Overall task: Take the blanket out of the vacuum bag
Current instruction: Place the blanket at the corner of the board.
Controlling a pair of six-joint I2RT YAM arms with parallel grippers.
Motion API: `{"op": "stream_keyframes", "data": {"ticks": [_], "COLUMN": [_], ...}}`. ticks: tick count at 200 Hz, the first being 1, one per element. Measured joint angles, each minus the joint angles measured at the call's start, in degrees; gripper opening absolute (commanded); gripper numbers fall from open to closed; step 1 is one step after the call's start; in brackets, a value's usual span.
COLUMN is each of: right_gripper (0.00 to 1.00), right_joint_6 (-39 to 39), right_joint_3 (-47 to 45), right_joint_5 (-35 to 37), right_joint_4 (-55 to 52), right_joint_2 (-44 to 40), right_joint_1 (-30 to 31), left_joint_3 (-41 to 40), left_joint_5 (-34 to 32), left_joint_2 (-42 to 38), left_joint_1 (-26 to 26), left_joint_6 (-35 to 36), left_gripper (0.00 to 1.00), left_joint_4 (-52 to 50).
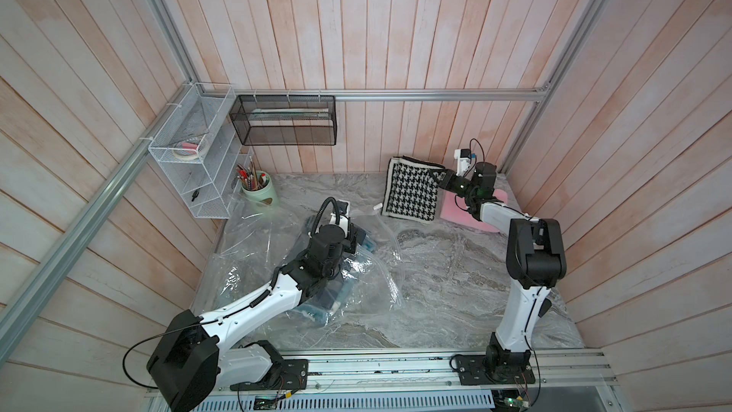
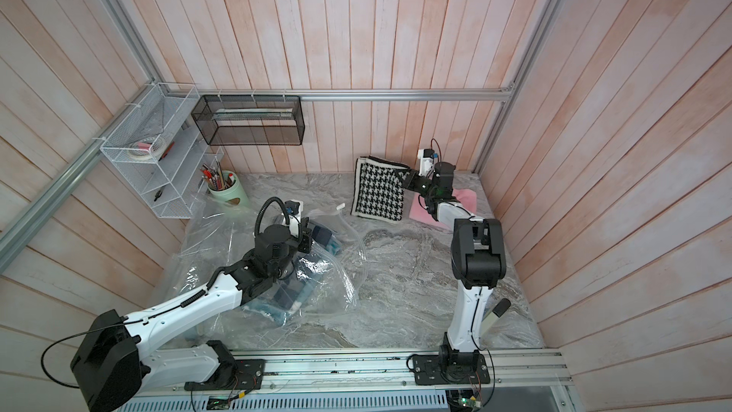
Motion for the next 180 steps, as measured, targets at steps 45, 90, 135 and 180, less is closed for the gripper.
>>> {"op": "stream_keyframes", "data": {"ticks": [45,90,135,180], "right_gripper": [0.00,0.00,0.00,0.00], "right_joint_6": [3.9,4.4,2.0,1.6], "right_joint_3": [1.2,1.2,1.4,-0.9], "right_joint_5": [4.9,9.6,15.8,22.4], "right_joint_4": [1.5,2.1,-0.1,-0.7], "right_joint_2": [1.5,1.5,1.3,-1.9], "right_joint_1": [-0.2,-0.2,-0.6,-1.8], "left_joint_3": [0.0,0.0,0.0,0.0], "left_joint_5": [-0.4,-0.4,-0.4,-0.4], "left_joint_2": [0.0,0.0,0.1,0.8], "left_joint_1": [0.0,0.0,0.0,0.0], "left_joint_6": [1.2,1.7,1.9,1.9], "left_gripper": [0.00,0.00,0.00,0.00], "left_joint_4": [-0.2,-0.2,-0.2,0.1]}}
